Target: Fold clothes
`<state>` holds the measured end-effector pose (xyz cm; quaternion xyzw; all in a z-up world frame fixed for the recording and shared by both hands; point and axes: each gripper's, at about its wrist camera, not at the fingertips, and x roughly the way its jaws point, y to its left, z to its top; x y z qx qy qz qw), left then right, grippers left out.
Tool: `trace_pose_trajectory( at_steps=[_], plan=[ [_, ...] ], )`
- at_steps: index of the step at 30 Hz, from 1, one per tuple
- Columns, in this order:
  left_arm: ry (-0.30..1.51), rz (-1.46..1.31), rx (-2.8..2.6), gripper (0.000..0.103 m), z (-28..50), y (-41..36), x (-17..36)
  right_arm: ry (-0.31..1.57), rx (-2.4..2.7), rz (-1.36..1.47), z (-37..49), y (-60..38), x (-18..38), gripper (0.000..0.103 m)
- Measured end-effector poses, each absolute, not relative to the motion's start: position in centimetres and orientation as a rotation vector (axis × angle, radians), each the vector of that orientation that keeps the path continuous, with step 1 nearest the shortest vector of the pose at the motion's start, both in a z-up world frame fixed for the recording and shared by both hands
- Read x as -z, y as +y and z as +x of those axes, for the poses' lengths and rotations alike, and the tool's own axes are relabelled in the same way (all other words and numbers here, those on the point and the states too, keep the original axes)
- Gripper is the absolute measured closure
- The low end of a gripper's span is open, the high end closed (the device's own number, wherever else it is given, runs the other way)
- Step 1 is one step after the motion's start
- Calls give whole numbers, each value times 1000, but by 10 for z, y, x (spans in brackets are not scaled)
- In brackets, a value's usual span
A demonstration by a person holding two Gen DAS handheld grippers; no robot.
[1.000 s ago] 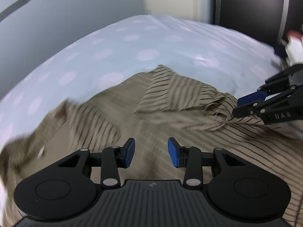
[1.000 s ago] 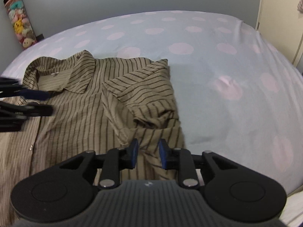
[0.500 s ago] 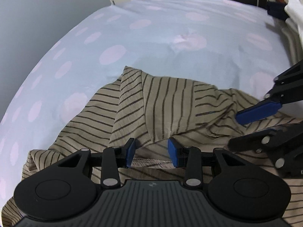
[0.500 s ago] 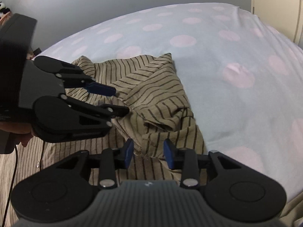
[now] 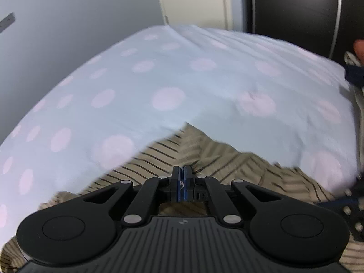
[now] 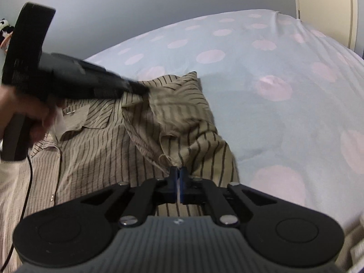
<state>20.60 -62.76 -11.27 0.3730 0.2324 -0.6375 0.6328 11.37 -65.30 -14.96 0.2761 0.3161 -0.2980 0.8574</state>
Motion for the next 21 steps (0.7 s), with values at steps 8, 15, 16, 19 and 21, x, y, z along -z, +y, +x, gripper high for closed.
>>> trace_pose_trajectory(
  at_steps=[8,15,16,19,21],
  plan=[
    [562,850,1324,102,229,-637,116,677,602,599,95,-625,151,103],
    [639,933,1311,102,242,-620,134,704,595,651,85,-625,166,101],
    [628,929,1324,102,241,-616,132,696,601,654,84,-627,164,100],
    [599,900,1353,102,238,-608,120,672,610,643,80,-636,157,94],
    [596,894,1377,102,232,-611,112,655,600,638,81,-642,153,83]
  ],
)
